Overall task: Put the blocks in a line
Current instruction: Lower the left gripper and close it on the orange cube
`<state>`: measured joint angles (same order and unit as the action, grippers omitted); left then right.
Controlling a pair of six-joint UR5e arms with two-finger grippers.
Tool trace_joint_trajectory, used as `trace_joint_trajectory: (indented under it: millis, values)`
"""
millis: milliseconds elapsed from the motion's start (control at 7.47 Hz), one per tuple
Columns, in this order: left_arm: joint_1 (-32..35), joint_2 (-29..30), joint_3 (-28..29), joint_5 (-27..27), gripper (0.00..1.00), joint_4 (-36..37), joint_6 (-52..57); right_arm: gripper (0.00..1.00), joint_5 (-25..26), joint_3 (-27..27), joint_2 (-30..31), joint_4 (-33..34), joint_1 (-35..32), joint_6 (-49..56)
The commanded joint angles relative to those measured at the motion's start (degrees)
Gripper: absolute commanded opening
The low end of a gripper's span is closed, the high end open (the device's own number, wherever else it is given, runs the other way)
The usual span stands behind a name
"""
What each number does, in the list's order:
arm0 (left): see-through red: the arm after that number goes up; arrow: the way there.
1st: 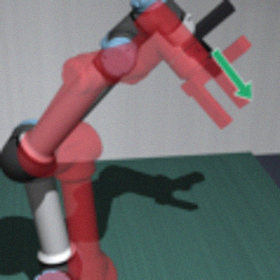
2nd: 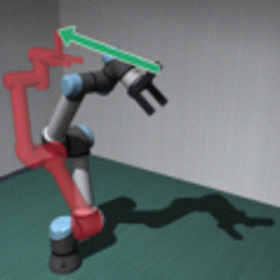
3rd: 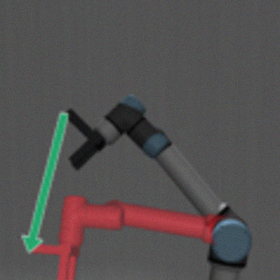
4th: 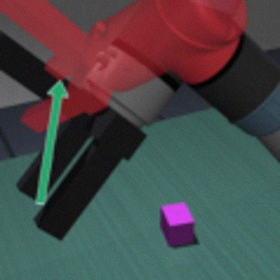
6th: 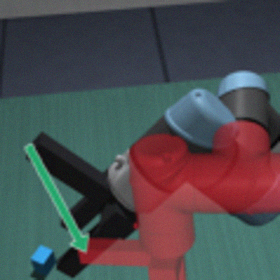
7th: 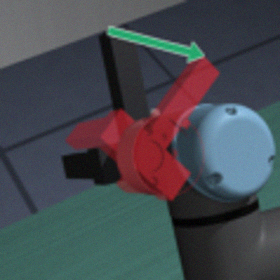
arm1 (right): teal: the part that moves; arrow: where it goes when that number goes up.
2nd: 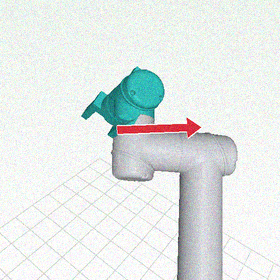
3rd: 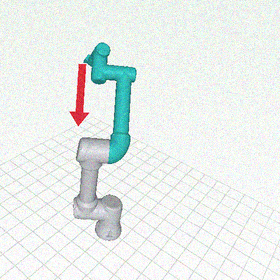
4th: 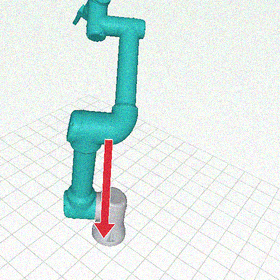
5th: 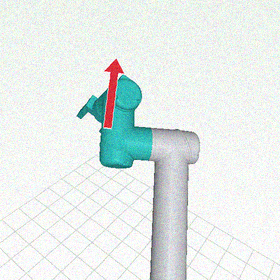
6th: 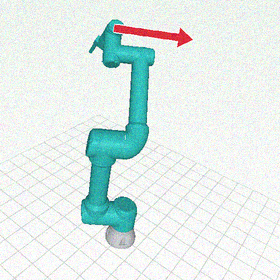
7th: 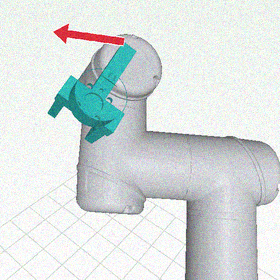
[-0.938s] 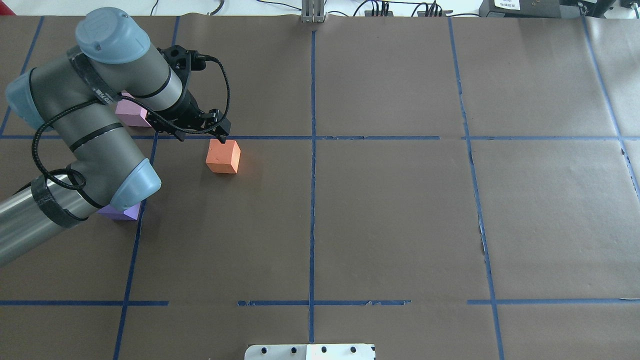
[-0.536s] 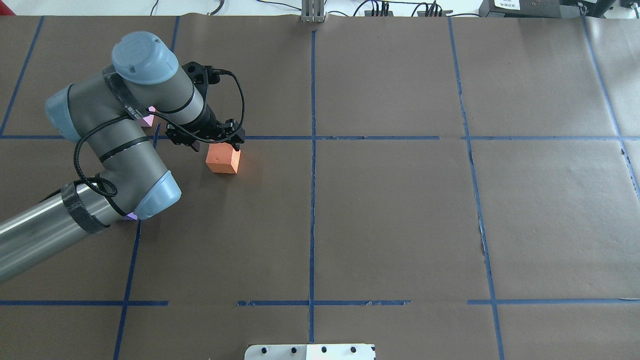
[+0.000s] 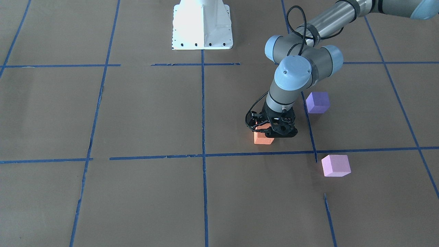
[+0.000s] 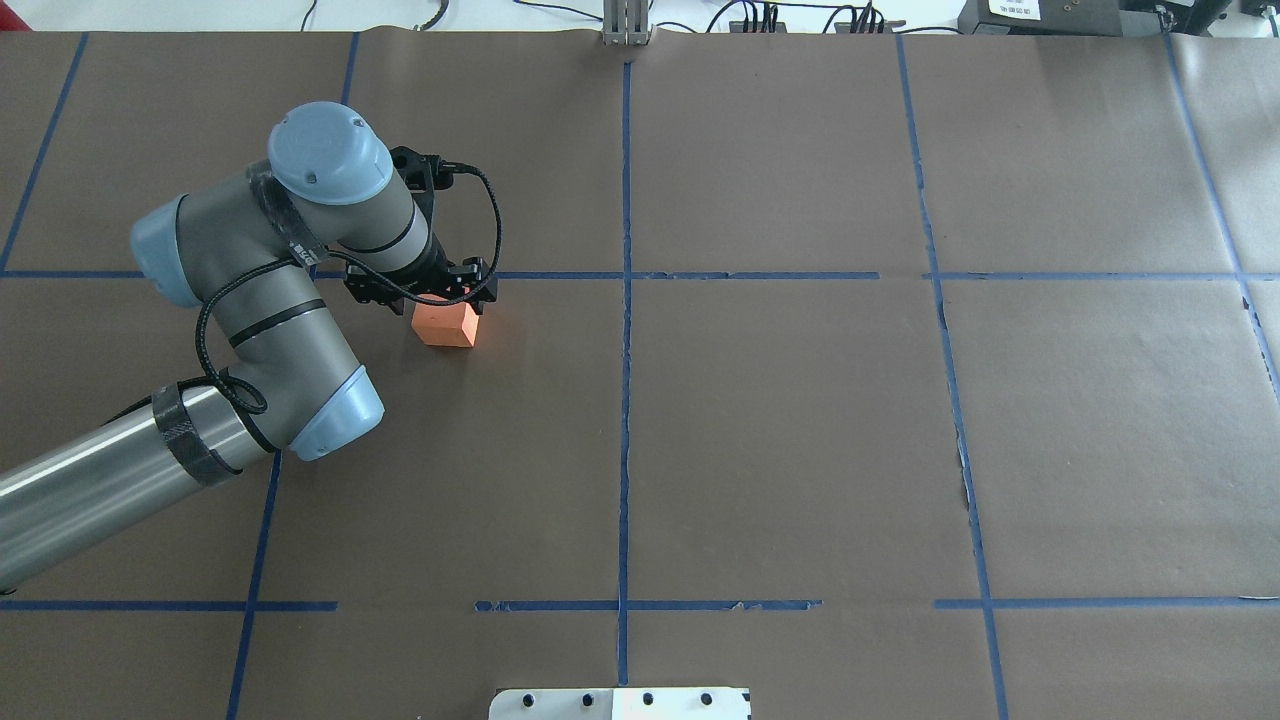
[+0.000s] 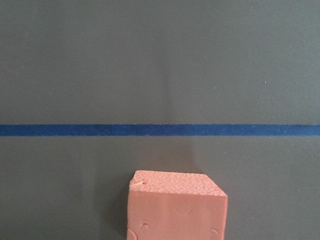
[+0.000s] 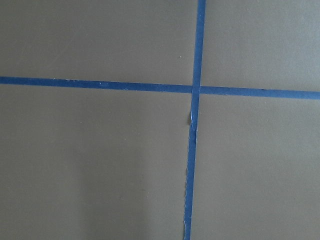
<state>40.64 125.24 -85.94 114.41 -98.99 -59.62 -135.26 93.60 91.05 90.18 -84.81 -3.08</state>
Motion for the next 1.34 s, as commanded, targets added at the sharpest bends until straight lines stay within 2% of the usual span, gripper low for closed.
trace_joint_trajectory:
  millis: [0, 134, 402, 804, 938, 1071, 1205]
  values:
    - [-0.1, 0.5, 2.0, -0.2, 0.98, -0.4, 0.0, 1.00, 0.0, 0.0, 0.0, 0.1, 0.0, 0.0]
    - [-0.8, 0.4, 2.3, -0.1, 0.97, -0.6, 0.0, 1.00, 0.0, 0.0, 0.0, 0.0, 0.0, 0.0]
    - [-1.1, 0.9, 3.8, 0.1, 0.88, -2.1, -0.1, 1.00, 0.0, 0.0, 0.0, 0.1, 0.0, 0.0]
    - [-1.6, 0.9, 4.4, 0.6, 0.51, -3.5, -0.1, 1.00, 0.0, 0.0, 0.0, 0.0, 0.0, 0.0]
    - [-1.4, 0.9, 3.9, 1.7, 0.28, -4.0, -0.1, 1.00, 0.0, 0.0, 0.0, 0.0, 0.0, 0.0]
    - [0.7, 0.9, 0.8, 3.9, 0.21, -2.1, 0.0, 1.00, 0.0, 0.0, 0.0, 0.0, 0.0, 0.0]
    - [3.5, 0.6, -3.7, 4.8, 0.20, 3.4, 0.4, 1.00, 0.0, 0.0, 0.0, 0.1, 0.0, 0.0]
